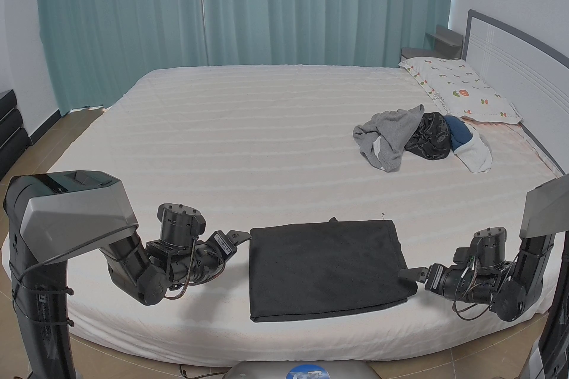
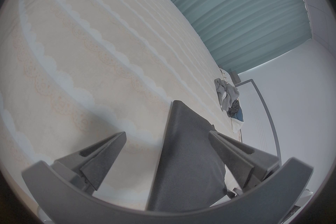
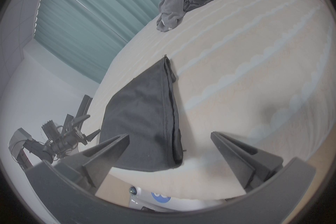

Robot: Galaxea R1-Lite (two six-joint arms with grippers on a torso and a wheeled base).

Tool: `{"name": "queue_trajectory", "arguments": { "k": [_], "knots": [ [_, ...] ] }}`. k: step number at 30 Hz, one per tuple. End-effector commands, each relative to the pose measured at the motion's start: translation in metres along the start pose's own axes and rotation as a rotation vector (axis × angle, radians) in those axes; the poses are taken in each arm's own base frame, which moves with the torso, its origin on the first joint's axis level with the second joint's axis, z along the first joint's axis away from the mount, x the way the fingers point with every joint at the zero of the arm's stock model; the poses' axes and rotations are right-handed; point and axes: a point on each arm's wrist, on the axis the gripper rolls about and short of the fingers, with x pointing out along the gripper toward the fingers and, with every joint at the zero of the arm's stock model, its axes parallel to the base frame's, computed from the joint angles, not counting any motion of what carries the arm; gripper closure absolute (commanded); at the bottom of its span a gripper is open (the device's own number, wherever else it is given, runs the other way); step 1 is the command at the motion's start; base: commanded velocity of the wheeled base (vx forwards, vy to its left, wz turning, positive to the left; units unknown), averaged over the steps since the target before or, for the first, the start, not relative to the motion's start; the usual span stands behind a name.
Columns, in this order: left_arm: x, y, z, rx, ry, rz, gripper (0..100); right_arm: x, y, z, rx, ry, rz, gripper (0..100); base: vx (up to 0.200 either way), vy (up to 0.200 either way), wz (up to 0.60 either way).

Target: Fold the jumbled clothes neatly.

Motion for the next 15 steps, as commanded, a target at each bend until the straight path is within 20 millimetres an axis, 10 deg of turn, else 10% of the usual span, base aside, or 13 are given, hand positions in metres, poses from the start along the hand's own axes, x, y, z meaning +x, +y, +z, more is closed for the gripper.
{"name": "queue_trajectory", "arguments": {
  "k": [1,6,15],
  "knots": [
    [0.000,0.000,-0.001,0.001,0.001,0.000,0,0.001,-0.001,0.009,0.015,-0.035,0.006,0,-0.200,0.000,0.00],
    [0.000,0.000,-0.001,0.001,0.001,0.000,0,0.006,-0.006,0.018,0.034,-0.064,0.005,0,-0.200,0.000,0.00],
    [0.004,-0.007,0.004,0.003,-0.018,-0.024,0,0.013,-0.004,0.030,0.136,-0.109,0.028,0,0.000,-0.022,0.00]
  ]
}}
